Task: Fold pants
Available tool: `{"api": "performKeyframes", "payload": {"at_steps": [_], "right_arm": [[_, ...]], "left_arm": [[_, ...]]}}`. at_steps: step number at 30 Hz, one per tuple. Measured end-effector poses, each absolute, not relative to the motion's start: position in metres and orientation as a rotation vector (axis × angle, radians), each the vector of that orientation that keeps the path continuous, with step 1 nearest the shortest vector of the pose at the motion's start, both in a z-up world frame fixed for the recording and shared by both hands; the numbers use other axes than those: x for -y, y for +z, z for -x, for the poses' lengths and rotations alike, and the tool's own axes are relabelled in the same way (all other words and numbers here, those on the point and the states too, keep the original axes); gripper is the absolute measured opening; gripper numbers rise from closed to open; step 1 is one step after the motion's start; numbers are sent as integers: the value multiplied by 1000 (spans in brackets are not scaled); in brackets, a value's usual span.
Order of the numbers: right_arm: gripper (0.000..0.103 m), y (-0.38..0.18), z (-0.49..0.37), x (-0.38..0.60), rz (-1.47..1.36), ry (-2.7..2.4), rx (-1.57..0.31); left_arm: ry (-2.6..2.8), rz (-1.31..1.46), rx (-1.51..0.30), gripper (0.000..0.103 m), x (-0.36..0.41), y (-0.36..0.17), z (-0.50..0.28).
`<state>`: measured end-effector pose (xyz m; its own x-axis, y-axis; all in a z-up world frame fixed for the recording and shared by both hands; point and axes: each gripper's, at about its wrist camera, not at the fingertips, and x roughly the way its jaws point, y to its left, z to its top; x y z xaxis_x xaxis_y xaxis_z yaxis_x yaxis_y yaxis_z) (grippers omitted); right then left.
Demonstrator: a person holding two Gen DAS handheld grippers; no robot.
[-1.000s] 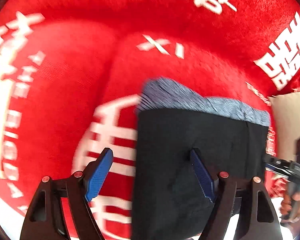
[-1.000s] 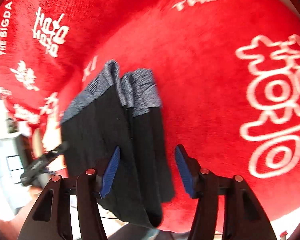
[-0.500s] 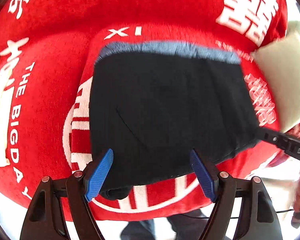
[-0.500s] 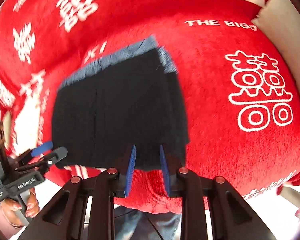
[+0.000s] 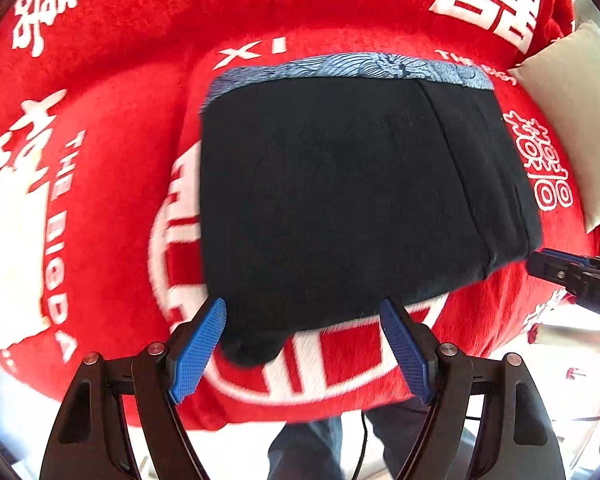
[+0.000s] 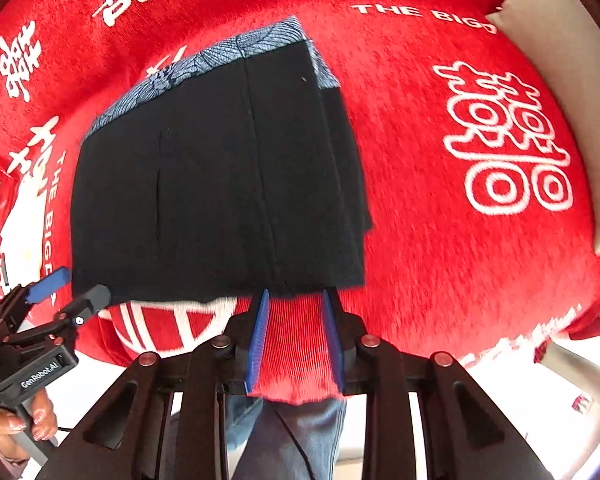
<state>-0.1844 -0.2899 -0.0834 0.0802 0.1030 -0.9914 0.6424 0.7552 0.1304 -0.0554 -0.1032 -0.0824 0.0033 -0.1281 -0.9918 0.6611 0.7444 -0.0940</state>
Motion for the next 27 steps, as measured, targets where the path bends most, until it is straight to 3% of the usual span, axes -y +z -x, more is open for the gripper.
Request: {"api": "performKeyframes", "payload": {"at_steps": [1, 2, 3, 4, 7, 9, 13, 18, 27], "right_arm": [[33, -78, 188, 287, -656, -451, -1460], [41, -75, 190, 284, -663, -454, -1460], [50, -69, 193, 281, -669, -459, -1458], [53, -63, 196, 278, -674, -463, -1453], [65, -42, 200, 266, -673, -472, -1428], [80, -30, 198, 256, -654, -490, -1414], [85, -4, 199, 248, -616, -543, -1379], [103, 26, 189, 238, -549, -581, -1339], [103, 51, 177, 234, -541, -494, -1374]], "left_arm": [[-645, -467, -1449, 81, 100, -77, 56], [-635, -468, -1455, 83, 96, -72, 57], [-625, -474, -1464, 97, 92, -66, 60], [-617, -472, -1463, 102, 88, -61, 61], [-614, -462, -1434, 102, 80, -41, 67], [-609, -460, -1433, 102, 74, -31, 68], [-622, -474, -1430, 102, 69, -14, 73], [-594, -477, -1393, 102, 61, 14, 73], [-535, -468, -1372, 102, 69, 37, 79]]}}
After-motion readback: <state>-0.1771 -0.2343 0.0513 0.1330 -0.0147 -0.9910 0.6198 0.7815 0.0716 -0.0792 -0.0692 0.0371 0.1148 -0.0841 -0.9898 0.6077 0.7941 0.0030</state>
